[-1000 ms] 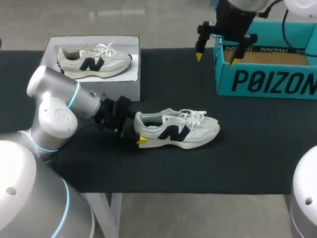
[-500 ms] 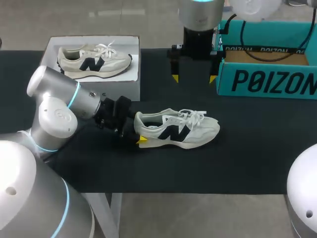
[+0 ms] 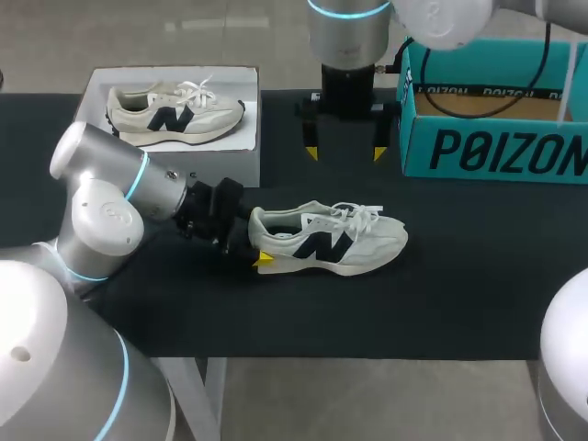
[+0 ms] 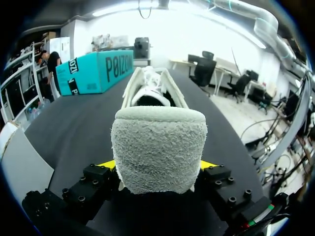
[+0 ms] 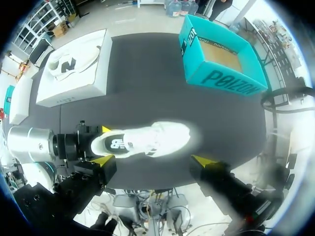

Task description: Take the shoe out of the shoebox, open the shoe tongue, remove and reinsert the insole, then place the shoe into the shoebox

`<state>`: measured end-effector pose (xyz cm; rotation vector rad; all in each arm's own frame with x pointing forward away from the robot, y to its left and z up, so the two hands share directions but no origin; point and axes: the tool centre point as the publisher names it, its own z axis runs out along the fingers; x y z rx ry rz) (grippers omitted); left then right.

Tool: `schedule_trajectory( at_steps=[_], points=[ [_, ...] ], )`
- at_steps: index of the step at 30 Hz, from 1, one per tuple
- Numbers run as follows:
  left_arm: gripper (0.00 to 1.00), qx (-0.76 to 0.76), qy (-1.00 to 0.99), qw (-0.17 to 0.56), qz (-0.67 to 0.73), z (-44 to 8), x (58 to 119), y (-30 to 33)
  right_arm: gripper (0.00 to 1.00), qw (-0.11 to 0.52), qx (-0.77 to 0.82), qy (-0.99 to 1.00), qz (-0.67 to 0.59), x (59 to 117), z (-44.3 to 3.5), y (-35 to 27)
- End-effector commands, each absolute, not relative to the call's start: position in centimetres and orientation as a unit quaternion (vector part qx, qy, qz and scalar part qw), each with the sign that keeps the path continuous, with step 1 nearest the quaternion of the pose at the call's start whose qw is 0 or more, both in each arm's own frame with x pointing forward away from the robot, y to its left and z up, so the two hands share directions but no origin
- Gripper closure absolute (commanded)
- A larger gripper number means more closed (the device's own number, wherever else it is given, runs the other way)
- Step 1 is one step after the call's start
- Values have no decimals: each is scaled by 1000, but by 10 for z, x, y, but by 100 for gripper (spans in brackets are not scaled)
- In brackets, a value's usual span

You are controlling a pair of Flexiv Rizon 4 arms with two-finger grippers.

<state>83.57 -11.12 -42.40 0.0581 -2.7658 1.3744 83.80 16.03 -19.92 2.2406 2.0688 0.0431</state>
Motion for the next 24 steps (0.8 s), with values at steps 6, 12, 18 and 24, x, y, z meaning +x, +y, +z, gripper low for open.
schedule_trajectory(
  at_steps=[6,12,18,24],
  points=[
    [100,19,-895,27,444,-427,837,-114,0,77,759,646,-6,832,-229,177],
    [100,19,-895,27,444,-427,837,-114,0,71,762,644,-1,836,-258,191],
    [100,19,-895,27,444,-427,837,-114,0,84,747,659,-29,841,-286,202],
    [100,19,-895,27,444,-427,837,-114,0,85,739,666,-56,836,-312,211]
  ],
)
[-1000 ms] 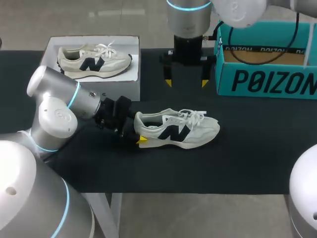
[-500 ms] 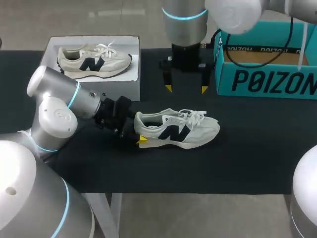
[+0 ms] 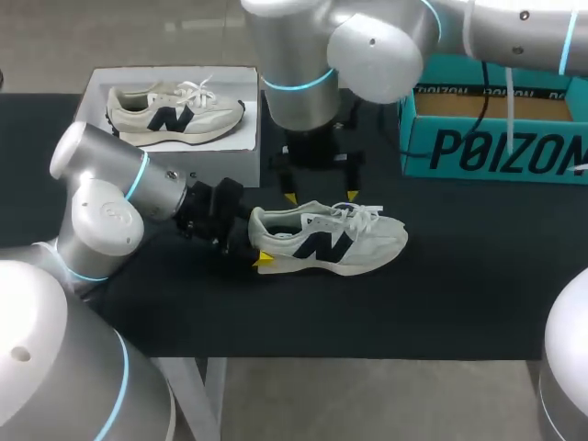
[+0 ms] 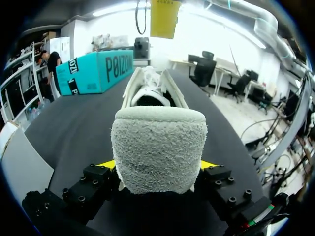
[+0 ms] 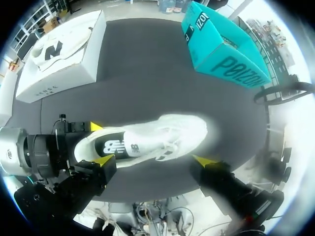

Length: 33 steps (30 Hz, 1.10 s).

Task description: Take the shoe out of the shoebox, open the shoe tongue, remove and reinsert the insole, then place the shoe into the shoebox

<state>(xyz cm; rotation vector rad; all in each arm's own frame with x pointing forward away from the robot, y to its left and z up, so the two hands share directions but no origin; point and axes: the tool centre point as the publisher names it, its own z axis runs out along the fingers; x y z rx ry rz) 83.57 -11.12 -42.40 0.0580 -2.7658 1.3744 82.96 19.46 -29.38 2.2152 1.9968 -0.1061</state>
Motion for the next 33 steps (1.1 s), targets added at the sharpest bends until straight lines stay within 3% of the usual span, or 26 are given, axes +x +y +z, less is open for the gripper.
schedule_trajectory(
  at_steps=[1,23,33],
  points=[
    [100,19,-895,27,444,-427,837,-114,0,87,738,666,-61,836,-316,211],
    [100,19,-895,27,444,-427,837,-114,0,119,717,673,-133,832,-356,209],
    [100,19,-895,27,444,-427,837,-114,0,139,722,661,-152,833,-345,186]
  ],
)
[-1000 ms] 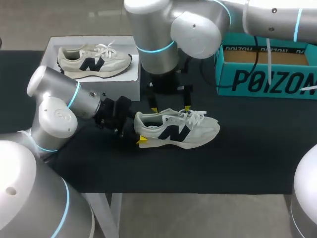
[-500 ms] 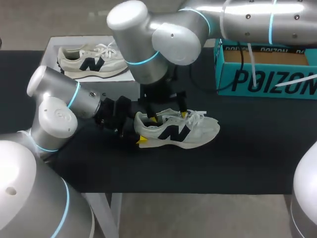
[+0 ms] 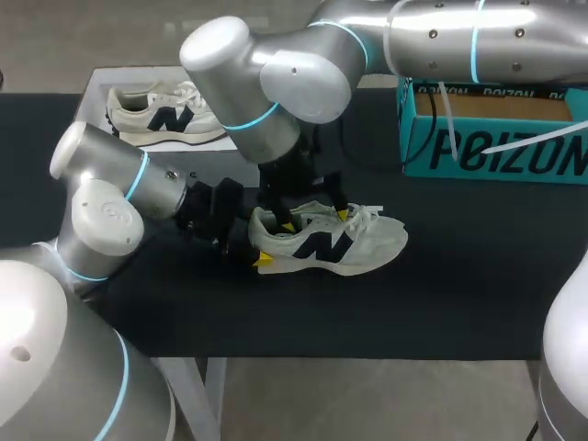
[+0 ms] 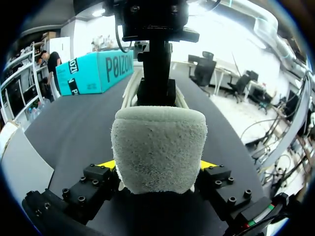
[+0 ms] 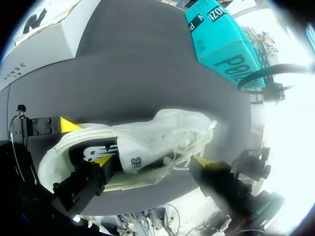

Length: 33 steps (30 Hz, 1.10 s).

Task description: Take the shoe out of the shoebox, open the shoe tongue, remove and reinsert the insole, then place the shoe into the shoebox

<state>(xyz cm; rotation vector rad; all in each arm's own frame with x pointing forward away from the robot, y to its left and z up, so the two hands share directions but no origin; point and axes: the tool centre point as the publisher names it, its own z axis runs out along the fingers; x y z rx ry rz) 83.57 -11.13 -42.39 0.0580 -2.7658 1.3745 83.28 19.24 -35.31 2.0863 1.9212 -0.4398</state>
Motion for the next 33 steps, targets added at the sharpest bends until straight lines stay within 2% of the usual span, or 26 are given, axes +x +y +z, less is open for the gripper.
schedule_trajectory(
  at_steps=[1,7,9,11,12,13,22,33],
  points=[
    [100,19,-895,27,444,-427,837,-114,0,140,724,658,-152,834,-344,182],
    [100,19,-895,27,444,-427,837,-114,2,129,740,647,-131,837,-332,167],
    [100,19,-895,27,444,-427,837,-114,51,110,747,646,-111,838,-328,165],
    [100,19,-895,27,444,-427,837,-114,72,100,751,645,-102,839,-326,164],
    [100,19,-895,27,444,-427,837,-114,78,100,750,646,-101,839,-325,164],
    [100,19,-895,27,444,-427,837,-114,100,96,749,648,-98,840,-325,165],
    [100,19,-895,27,444,-427,837,-114,100,65,751,653,-73,842,-326,165],
    [100,19,-895,27,444,-427,837,-114,100,56,750,655,-74,843,-332,166]
  ],
)
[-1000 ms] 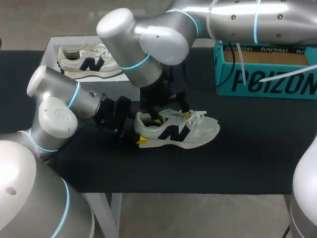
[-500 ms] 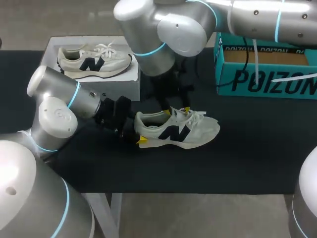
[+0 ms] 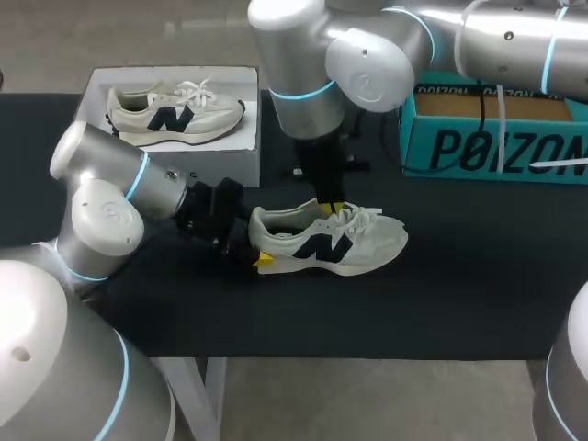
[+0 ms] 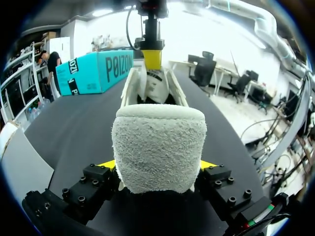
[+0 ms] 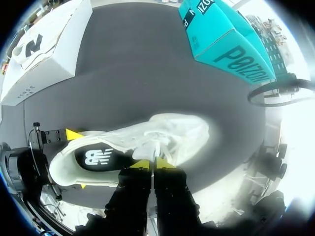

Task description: Take the shoe out of the shoebox, open the shoe tongue, remove and reinsert the insole, then place the shoe into the shoebox

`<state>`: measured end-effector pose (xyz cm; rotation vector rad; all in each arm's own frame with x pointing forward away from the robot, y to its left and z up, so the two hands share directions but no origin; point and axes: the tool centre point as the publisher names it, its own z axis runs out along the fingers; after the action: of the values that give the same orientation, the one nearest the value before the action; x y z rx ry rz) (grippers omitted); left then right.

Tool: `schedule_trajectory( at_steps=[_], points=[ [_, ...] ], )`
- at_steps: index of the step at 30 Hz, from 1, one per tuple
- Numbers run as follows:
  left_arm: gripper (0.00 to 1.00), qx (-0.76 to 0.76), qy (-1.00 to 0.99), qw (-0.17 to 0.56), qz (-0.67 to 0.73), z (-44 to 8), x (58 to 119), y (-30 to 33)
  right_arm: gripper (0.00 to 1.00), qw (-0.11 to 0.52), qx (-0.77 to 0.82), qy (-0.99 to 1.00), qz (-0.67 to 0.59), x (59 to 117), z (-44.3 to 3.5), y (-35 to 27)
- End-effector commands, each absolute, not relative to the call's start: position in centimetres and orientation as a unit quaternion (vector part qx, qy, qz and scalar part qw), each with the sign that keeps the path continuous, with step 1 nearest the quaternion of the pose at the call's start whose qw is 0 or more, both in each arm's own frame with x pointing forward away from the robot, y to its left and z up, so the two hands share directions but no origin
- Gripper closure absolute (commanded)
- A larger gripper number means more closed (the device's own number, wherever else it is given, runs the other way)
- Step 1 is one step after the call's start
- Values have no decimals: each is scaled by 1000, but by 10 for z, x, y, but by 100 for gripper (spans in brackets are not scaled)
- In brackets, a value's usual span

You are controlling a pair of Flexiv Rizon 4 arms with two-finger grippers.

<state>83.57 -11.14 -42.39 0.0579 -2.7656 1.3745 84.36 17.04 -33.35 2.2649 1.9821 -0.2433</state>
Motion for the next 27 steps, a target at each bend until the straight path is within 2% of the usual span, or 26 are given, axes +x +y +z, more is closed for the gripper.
schedule_trajectory(
  at_steps=[1,15,27],
  points=[
    [100,19,-895,27,444,-427,837,-114,100,57,752,653,-73,843,-331,163],
    [100,19,-895,27,444,-427,837,-114,100,72,791,605,-65,841,-311,109],
    [100,19,-895,27,444,-427,837,-114,100,46,825,558,-79,838,-344,78]
  ],
)
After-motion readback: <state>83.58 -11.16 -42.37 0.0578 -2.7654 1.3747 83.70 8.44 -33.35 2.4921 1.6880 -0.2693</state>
